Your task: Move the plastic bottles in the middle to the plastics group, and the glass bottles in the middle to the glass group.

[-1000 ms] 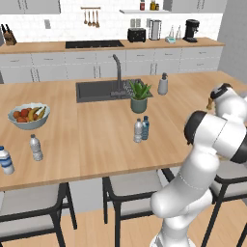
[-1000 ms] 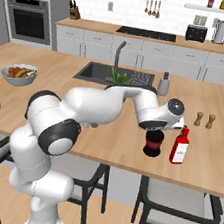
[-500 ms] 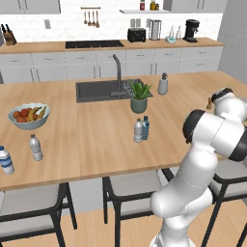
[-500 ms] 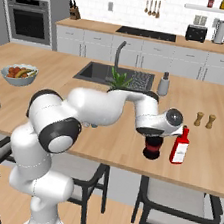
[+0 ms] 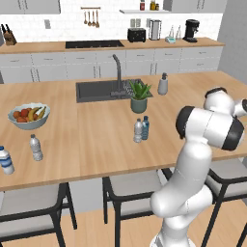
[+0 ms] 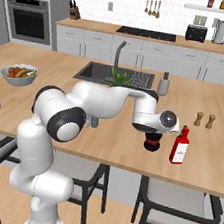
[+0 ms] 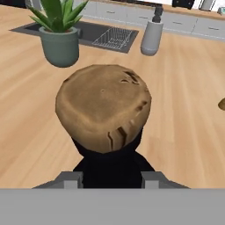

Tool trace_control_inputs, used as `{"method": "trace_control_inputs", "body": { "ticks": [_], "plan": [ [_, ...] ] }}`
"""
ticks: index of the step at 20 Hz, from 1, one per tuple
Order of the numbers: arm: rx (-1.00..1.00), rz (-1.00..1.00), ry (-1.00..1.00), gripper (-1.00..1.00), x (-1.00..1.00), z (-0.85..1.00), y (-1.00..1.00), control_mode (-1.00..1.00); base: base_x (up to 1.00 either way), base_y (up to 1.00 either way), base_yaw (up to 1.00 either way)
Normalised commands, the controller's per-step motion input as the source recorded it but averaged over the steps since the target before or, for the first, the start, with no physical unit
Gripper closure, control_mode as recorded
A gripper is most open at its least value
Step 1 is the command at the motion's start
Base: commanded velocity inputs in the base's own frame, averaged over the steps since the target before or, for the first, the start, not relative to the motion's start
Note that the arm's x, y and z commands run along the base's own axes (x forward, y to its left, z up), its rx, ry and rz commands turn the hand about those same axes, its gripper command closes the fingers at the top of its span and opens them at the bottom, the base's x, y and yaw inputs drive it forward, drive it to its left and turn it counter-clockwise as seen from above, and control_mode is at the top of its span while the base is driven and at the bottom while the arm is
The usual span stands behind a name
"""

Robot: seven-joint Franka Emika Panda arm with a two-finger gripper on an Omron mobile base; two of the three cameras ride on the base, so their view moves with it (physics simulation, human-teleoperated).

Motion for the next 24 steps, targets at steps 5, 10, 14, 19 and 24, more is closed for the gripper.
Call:
{"method": "trace_control_inputs", "body": {
  "ticks": [5,10,14,19,24],
  "plan": [
    [0.05,0.0,-0.03,1.0,0.03,0.08,-0.33,-1.0,0.0,0.0,0.0],
    [0.0,0.0,0.03,1.0,0.0,0.06,-0.24,-1.0,0.0,0.0,0.0],
    [-0.09,0.0,0.24,1.0,0.0,-0.05,0.0,-1.0,0.0,0.0,0.0],
    [0.0,0.0,0.01,1.0,0.0,-0.18,0.1,-1.0,0.0,0.0,0.0],
    [0.0,0.0,-0.01,1.0,0.0,-0.15,0.09,-1.0,0.0,0.0,0.0]
  ]
}}
